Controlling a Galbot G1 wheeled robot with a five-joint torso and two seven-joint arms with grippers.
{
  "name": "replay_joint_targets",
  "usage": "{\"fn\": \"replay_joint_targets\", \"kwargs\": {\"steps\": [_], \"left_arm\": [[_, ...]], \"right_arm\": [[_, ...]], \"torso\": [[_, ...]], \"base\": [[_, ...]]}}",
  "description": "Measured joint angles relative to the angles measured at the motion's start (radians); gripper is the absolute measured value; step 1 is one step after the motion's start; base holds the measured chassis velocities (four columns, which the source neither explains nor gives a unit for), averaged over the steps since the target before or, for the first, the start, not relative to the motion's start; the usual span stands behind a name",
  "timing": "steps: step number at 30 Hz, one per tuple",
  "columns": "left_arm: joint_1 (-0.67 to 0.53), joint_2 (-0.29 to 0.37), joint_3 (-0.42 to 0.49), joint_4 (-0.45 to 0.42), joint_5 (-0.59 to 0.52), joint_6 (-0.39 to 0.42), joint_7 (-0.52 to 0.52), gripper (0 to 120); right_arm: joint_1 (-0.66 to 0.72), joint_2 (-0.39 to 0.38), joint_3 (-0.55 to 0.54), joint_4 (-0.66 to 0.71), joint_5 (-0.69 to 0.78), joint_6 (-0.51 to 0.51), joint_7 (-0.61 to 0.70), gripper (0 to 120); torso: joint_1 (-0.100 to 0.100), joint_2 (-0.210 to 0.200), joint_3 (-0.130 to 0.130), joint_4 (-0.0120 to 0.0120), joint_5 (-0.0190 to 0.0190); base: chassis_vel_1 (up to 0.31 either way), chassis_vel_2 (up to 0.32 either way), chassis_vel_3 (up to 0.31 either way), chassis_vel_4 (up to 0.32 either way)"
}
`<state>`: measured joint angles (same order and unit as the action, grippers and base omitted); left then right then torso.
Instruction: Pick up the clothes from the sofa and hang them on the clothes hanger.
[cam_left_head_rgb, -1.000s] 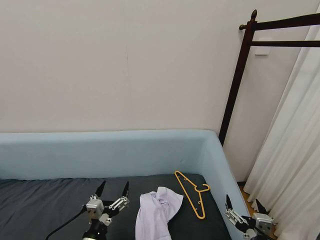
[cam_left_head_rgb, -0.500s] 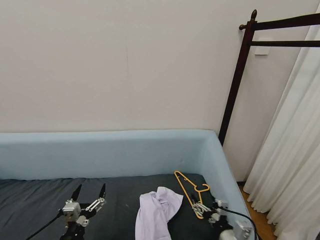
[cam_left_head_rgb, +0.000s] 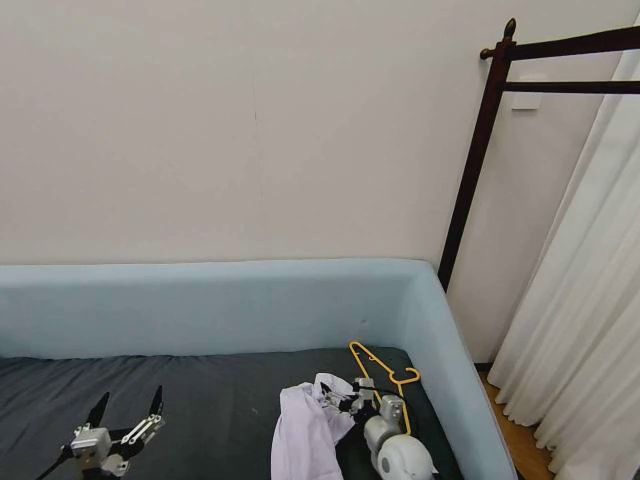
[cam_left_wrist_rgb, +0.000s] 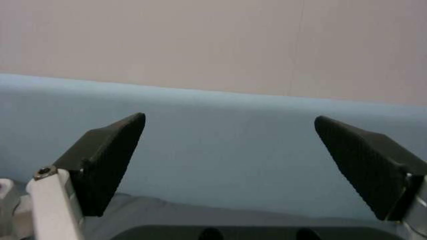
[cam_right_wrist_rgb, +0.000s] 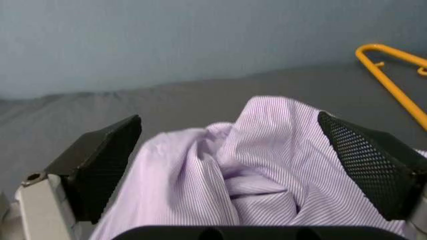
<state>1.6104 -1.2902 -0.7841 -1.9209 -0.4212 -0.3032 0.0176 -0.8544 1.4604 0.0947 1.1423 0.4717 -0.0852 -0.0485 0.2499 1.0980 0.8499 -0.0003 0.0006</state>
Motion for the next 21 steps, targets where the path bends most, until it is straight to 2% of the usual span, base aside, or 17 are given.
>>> {"fn": "replay_joint_targets", "kwargs": {"steps": [6, 8, 11, 13, 15, 17, 20, 21], "left_arm": [[-0.002, -0.007, 0.000, 0.009, 0.005, -0.008, 0.000, 100], [-0.003, -0.007, 0.001, 0.011, 0.005, -0.009, 0.000, 100], [-0.010, -0.005, 0.003, 0.017, 0.006, -0.010, 0.000, 100], [-0.011, -0.005, 0.003, 0.017, 0.006, -0.010, 0.000, 100], [-0.020, -0.005, 0.005, 0.024, 0.006, -0.012, -0.001, 100], [-0.022, -0.005, 0.007, 0.027, 0.006, -0.014, -0.002, 100], [-0.027, -0.006, 0.011, 0.039, 0.005, -0.028, -0.007, 100], [-0.027, -0.006, 0.011, 0.039, 0.005, -0.028, -0.007, 100]], "right_arm": [[0.019, 0.079, 0.036, -0.167, -0.134, 0.065, -0.025, 100], [0.019, 0.086, 0.041, -0.182, -0.147, 0.074, -0.030, 98], [0.010, 0.103, 0.052, -0.206, -0.186, 0.091, -0.033, 84], [0.008, 0.104, 0.053, -0.206, -0.188, 0.092, -0.033, 81], [-0.007, 0.104, 0.052, -0.196, -0.199, 0.092, -0.033, 69], [-0.011, 0.103, 0.052, -0.195, -0.205, 0.092, -0.033, 66], [-0.029, 0.103, 0.052, -0.188, -0.220, 0.105, -0.029, 50], [-0.029, 0.103, 0.052, -0.188, -0.220, 0.105, -0.029, 50]], "torso": [[0.000, 0.000, 0.000, -0.0001, 0.0002], [0.000, 0.000, 0.000, -0.0001, 0.0002], [0.000, 0.000, 0.000, -0.0002, 0.0003], [0.000, 0.000, 0.000, -0.0001, 0.0004], [0.000, 0.000, 0.000, -0.0002, 0.0004], [0.000, 0.000, 0.000, -0.0002, 0.0004], [0.000, 0.000, 0.000, -0.0001, 0.0004], [0.000, 0.000, 0.000, -0.0001, 0.0004]], "base": [[0.000, 0.000, 0.000, 0.000], [0.000, 0.000, 0.000, 0.000], [0.000, 0.000, 0.000, 0.000], [0.000, 0.000, 0.000, 0.000], [0.000, 0.000, 0.000, 0.000], [0.000, 0.000, 0.000, 0.000], [0.000, 0.000, 0.000, 0.000], [0.000, 0.000, 0.000, 0.000]]}}
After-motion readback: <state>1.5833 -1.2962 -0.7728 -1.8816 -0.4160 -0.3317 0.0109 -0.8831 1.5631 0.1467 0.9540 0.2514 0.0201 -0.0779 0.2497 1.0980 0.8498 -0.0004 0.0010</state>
